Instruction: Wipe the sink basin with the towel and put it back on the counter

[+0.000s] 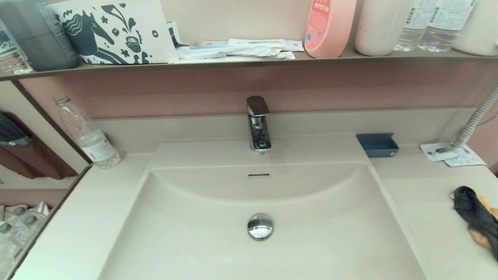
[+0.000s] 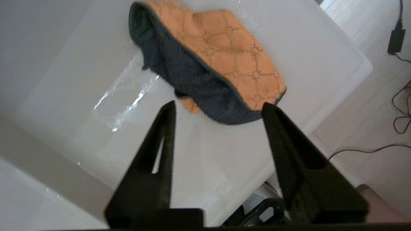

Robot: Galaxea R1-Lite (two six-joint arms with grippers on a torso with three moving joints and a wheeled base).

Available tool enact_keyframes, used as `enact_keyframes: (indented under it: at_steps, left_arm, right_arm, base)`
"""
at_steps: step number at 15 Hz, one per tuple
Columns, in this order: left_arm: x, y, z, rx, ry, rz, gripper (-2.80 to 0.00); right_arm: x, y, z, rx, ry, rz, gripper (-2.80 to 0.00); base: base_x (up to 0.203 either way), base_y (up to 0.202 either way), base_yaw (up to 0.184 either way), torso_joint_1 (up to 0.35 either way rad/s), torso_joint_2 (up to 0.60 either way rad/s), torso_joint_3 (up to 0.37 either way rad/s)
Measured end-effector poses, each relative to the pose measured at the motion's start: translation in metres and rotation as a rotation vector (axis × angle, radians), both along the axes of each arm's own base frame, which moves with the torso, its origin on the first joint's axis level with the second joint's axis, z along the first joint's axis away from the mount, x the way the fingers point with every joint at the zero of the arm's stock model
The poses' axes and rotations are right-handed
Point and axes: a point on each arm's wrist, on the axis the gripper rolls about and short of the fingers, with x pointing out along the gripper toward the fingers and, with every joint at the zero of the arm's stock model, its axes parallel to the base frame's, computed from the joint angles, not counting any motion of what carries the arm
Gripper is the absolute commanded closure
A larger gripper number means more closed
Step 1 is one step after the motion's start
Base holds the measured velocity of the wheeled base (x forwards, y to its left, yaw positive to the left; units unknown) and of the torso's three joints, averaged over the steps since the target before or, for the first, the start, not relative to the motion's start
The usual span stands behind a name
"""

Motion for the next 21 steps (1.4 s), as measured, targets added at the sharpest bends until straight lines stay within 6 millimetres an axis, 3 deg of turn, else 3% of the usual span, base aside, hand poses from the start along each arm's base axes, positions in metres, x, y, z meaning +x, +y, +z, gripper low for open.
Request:
enact_keyframes:
  at_steps: [4,8,10,13,17,21]
  left_arm:
    - [0.000,0.000,0.000,0.000,0.000,0.000,0.00]
    - [0.000,0.000,0.000,0.000,0.000,0.000,0.00]
    - [0.000,0.000,0.000,0.000,0.000,0.000,0.00]
    - [0.000,0.000,0.000,0.000,0.000,0.000,0.00]
    - [0.000,0.000,0.000,0.000,0.000,0.000,0.00]
    - [0.000,0.000,0.000,0.000,0.000,0.000,0.00]
  right_arm:
    - [-0.011,0.026,-0.001,0.001,-0.018,0.115,0.00]
    - [-0.043,0.075,0.008,0.032,-0.131,0.374,0.00]
    - [-0.075,0.090,0.018,0.055,-0.232,0.529,0.00]
    - [-0.129,0.086,0.020,0.066,-0.335,0.624,0.00]
    - [-0.204,0.070,0.014,0.006,-0.546,0.503,0.00]
    - [-0.267,0.074,-0.005,-0.138,-0.730,0.392,0.00]
  base:
    - [0.000,0.000,0.000,0.000,0.00,0.000]
    - [0.000,0.000,0.000,0.000,0.00,0.000]
    - [0.000,0.000,0.000,0.000,0.00,0.000]
    - [0.000,0.000,0.000,0.000,0.00,0.000]
    - [0.000,0.000,0.000,0.000,0.00,0.000]
    - [0.000,0.000,0.000,0.000,0.00,0.000]
